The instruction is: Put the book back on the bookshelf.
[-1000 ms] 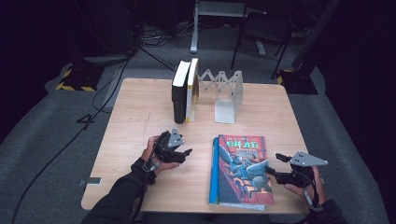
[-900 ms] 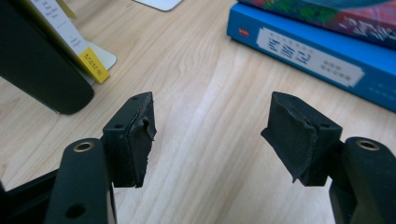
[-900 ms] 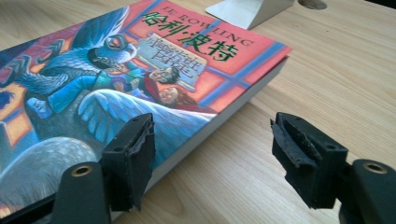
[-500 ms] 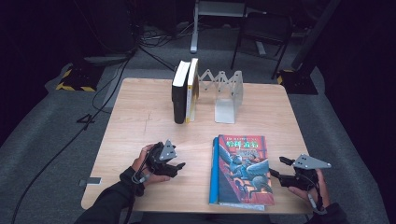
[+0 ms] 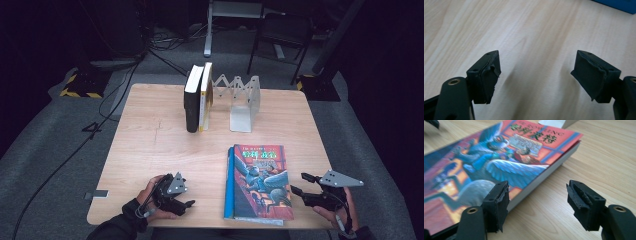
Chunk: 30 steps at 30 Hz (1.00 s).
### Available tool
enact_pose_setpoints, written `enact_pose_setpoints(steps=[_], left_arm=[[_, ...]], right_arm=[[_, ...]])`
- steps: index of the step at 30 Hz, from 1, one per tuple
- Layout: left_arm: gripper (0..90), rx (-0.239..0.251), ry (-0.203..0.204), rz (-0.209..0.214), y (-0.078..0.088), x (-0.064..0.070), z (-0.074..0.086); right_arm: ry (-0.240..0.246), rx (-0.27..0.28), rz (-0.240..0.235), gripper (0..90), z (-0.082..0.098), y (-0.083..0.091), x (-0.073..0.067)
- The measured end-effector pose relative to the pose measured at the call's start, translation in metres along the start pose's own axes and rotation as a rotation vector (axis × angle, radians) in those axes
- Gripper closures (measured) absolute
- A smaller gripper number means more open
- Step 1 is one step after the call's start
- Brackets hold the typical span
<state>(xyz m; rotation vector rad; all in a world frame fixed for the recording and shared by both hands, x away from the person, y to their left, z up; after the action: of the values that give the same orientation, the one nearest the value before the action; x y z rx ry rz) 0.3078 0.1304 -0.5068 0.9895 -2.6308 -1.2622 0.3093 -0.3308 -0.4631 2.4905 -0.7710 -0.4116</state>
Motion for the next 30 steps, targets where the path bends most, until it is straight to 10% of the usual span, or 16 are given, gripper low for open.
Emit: enact_pose_setpoints(steps=[7, 15, 30], left_arm=[[21.5, -0.015, -0.015, -0.008, -0.005, 0.006, -0.001], [19.7, -0.005, 0.031, 0.052, -0.011, 0.002, 0.001], [12.4, 0.011, 0.016, 0.067, -0.020, 0.001, -0.005]], right_arm=[[-0.008, 0.045, -0.090, 26.8, -0.007, 0.000, -0.013], [0.017, -0.089, -0.156, 20.8, -0.002, -0.026, -0.022], [0.034, -0.116, -0.111, 15.9, -0.005, -0.039, -0.024]])
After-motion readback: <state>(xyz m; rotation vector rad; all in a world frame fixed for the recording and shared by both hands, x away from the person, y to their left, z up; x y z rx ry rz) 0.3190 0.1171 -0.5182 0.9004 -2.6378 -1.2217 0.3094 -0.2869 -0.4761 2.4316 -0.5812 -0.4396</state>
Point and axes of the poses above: each handheld gripper's, and its own axes: y roughly backward along the jaws, z roughly out of its underside, x roughly to its right, the point moved 2 cm from there along -y, roughly forward along the jaws, and after that the axes turned 13 degrees about -z, right-handed, at the moved point
